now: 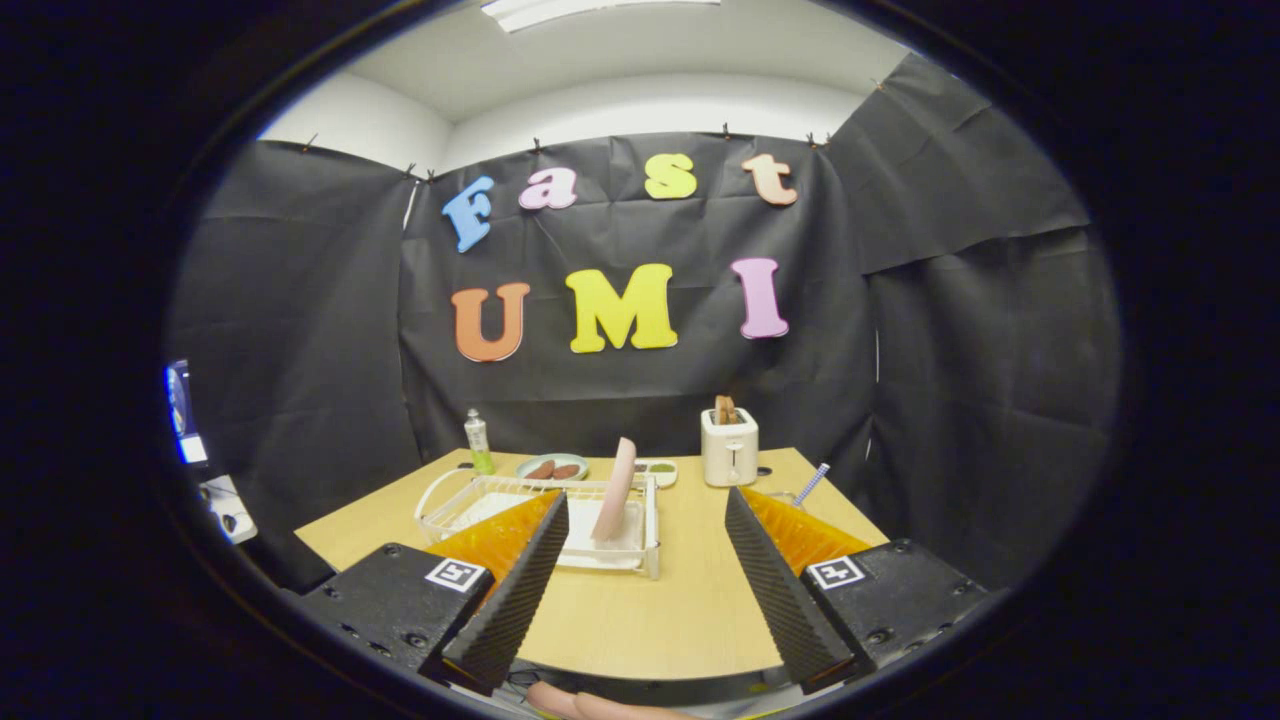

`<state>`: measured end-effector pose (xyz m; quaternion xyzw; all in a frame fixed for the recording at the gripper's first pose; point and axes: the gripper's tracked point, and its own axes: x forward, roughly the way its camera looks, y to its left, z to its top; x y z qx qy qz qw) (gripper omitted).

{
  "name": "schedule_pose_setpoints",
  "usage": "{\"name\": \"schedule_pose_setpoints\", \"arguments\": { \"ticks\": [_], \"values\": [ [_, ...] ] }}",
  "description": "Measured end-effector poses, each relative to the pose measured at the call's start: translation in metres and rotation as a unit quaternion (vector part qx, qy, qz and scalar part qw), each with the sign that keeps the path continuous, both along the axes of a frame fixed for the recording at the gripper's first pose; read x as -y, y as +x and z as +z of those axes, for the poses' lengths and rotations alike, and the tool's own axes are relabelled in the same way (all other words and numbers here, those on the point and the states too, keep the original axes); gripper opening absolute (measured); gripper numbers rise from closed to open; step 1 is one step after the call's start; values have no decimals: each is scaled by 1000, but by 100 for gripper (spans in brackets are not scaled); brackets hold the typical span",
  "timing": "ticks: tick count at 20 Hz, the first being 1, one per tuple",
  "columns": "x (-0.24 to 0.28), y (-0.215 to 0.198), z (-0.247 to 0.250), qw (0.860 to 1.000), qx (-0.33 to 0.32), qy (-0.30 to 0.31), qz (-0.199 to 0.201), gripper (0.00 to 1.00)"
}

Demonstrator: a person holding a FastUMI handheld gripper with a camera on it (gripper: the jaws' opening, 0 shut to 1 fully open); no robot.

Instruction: Take the plate from the dish rack, then take the spoon from the basket and place it into the plate.

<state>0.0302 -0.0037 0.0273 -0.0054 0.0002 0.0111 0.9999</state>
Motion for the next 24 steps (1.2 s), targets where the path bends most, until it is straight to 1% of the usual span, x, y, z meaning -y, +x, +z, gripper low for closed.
{"name": "schedule_pose_setpoints", "arguments": {
  "ticks": [5, 7, 8, 11, 13, 16, 18, 19, 21, 22, 23, 24],
  "values": [
    [-18, 54, 5, 999, -42, -32, 12, 100],
    [-31, 77, 11, 997, -64, -39, 36, 100],
    [-33, 90, 16, 995, -74, -43, 41, 100],
    [-33, 133, 36, 993, -106, -50, 34, 100],
    [-45, 160, 44, 988, -134, -62, 40, 100],
    [-43, 199, 50, 978, -181, -103, 11, 100],
    [-37, 228, 53, 968, -211, -132, -16, 100],
    [-36, 242, 51, 961, -237, -143, -26, 100],
    [-44, 264, 39, 943, -289, -160, -29, 100],
    [-43, 271, 36, 935, -311, -169, -39, 99],
    [-43, 279, 32, 926, -331, -175, -46, 98],
    [-40, 291, 30, 920, -345, -175, -58, 94]
  ]
}}
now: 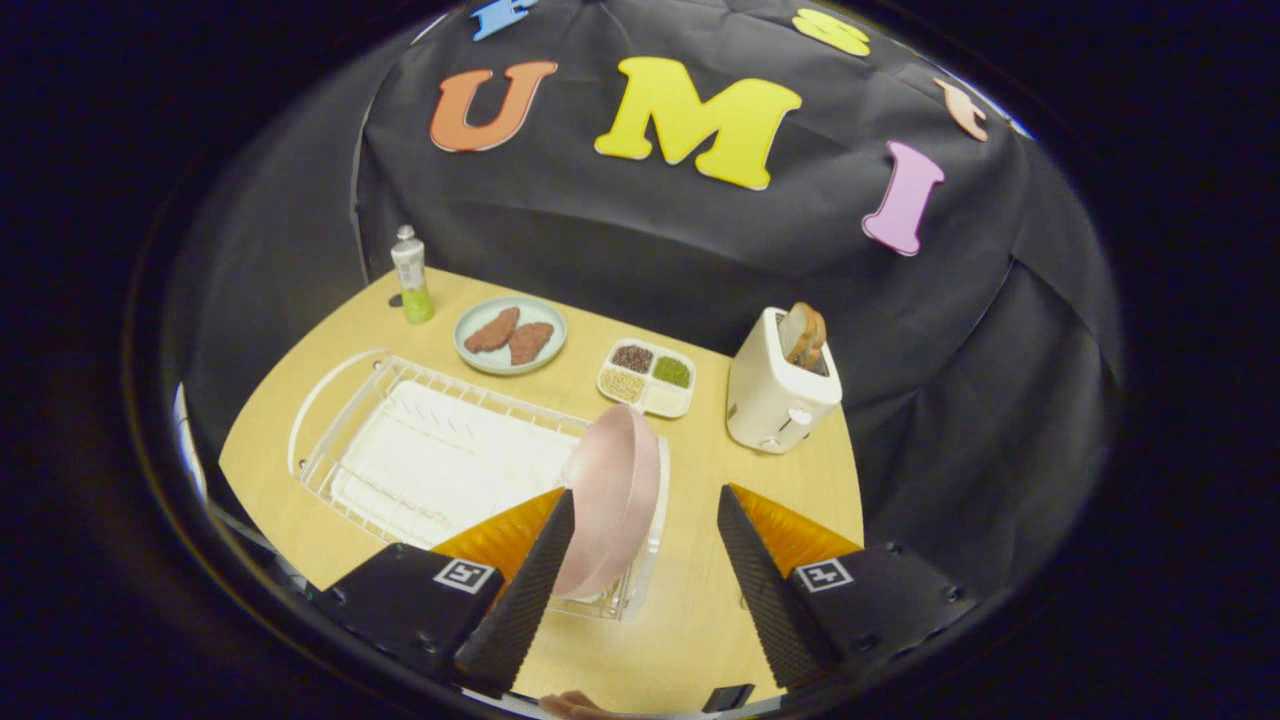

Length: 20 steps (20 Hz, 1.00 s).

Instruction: Take the plate from the dish rack, then take the spoon from the basket and place it into the plate.

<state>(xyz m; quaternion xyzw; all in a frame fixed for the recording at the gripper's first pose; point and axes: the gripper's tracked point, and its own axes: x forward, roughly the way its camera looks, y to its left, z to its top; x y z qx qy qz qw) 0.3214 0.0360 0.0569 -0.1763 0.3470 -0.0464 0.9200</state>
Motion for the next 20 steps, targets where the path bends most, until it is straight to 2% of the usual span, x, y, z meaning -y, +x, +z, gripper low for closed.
{"name": "schedule_pose_setpoints", "arguments": {
  "ticks": [2, 5, 8, 9, 10, 14, 17, 20],
  "values": [
    [5, 9, -7, 999, -35, -6, -36, 82],
    [8, 25, -10, 995, -72, -16, -70, 71],
    [9, 34, -12, 989, -102, -35, -102, 42],
    [8, 35, -11, 986, -112, -43, -114, 39],
    [8, 37, -10, 985, -116, -48, -123, 29],
    [9, 32, -25, 972, -162, -88, -146, 26],
    [10, 30, -24, 965, -155, -138, -162, 26],
    [-6, 24, -18, 966, -142, -152, -153, 14]
  ]
}}
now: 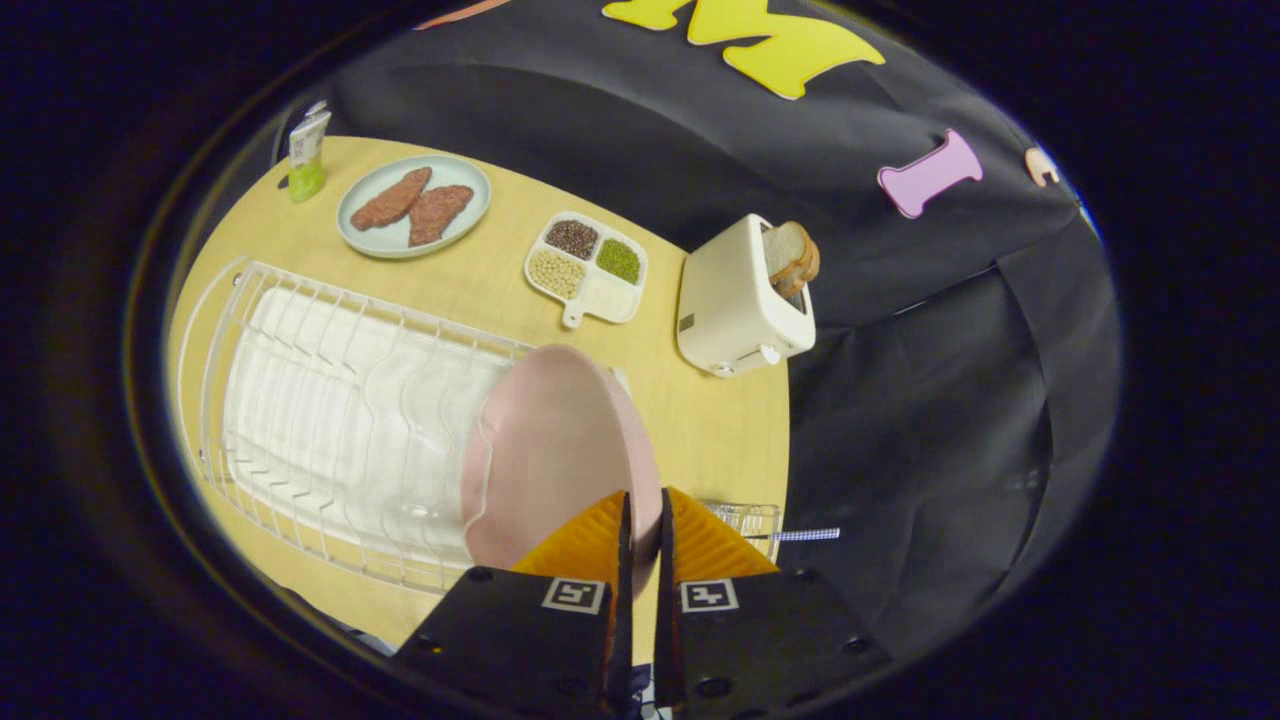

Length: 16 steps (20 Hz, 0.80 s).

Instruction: Take the plate from the dish rack, then take the spoon from the basket and place it into the plate.

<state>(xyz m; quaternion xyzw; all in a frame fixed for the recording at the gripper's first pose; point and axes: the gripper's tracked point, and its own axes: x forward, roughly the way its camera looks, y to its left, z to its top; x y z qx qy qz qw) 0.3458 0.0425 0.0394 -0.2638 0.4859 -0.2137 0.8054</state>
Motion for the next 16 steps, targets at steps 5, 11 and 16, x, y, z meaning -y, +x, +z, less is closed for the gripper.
{"name": "schedule_pose_setpoints", "arguments": {
  "ticks": [5, 11, 16],
  "values": [
    [-1, -5, 24, 997, 55, -45, -23, 11],
    [3, -30, 39, 995, 99, -17, -15, 11],
    [0, -81, 17, 987, 103, 116, 41, 11]
  ]
}}
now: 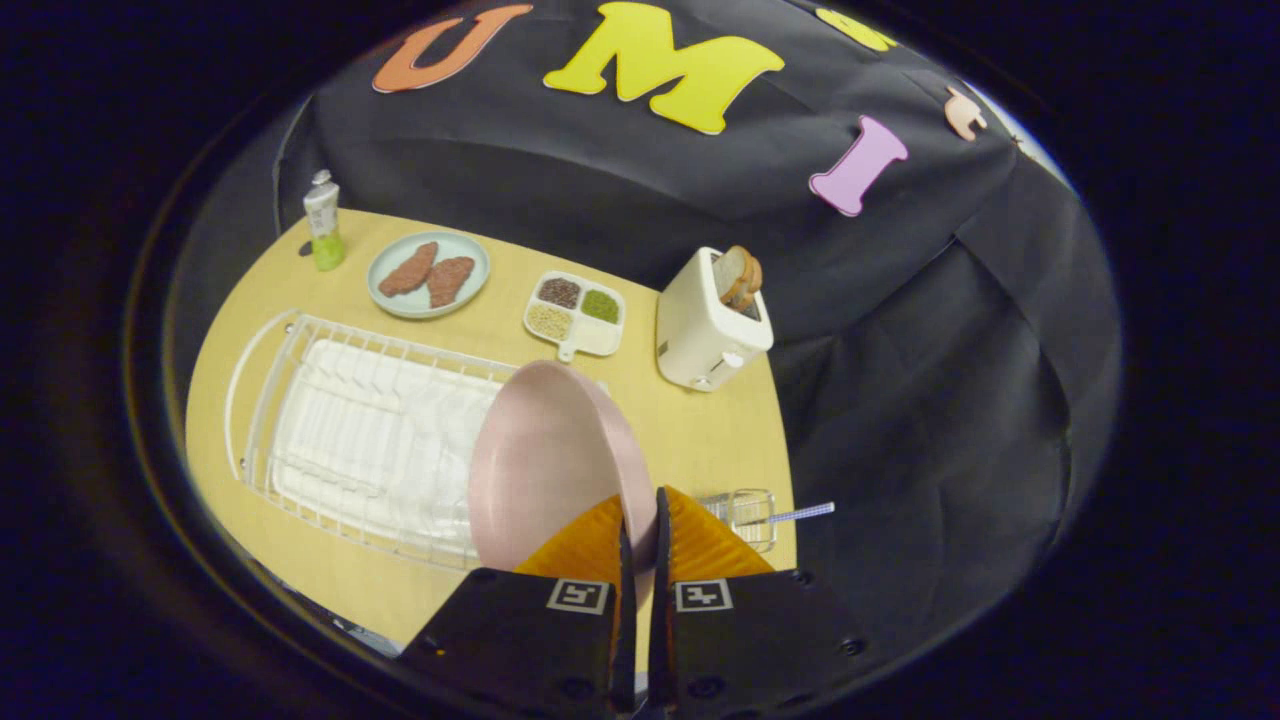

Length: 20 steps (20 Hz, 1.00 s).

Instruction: Take the plate from the dish rack, then take the spoon from the basket and place it into the plate.

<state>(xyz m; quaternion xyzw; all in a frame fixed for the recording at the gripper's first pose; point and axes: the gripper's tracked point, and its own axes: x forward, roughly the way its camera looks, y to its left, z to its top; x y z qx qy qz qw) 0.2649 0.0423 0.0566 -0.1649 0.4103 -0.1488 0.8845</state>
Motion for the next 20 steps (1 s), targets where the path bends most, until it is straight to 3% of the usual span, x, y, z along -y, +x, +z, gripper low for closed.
{"name": "schedule_pose_setpoints", "arguments": {
  "ticks": [5, 11, 15, 20],
  "values": [
    [2, -62, -40, 989, 1, 127, 70, 10],
    [2, -110, -141, 951, -14, 289, 111, 10],
    [4, -120, -188, 937, -25, 319, 138, 10],
    [7, -116, -222, 938, -12, 318, 138, 11]
  ]
}}
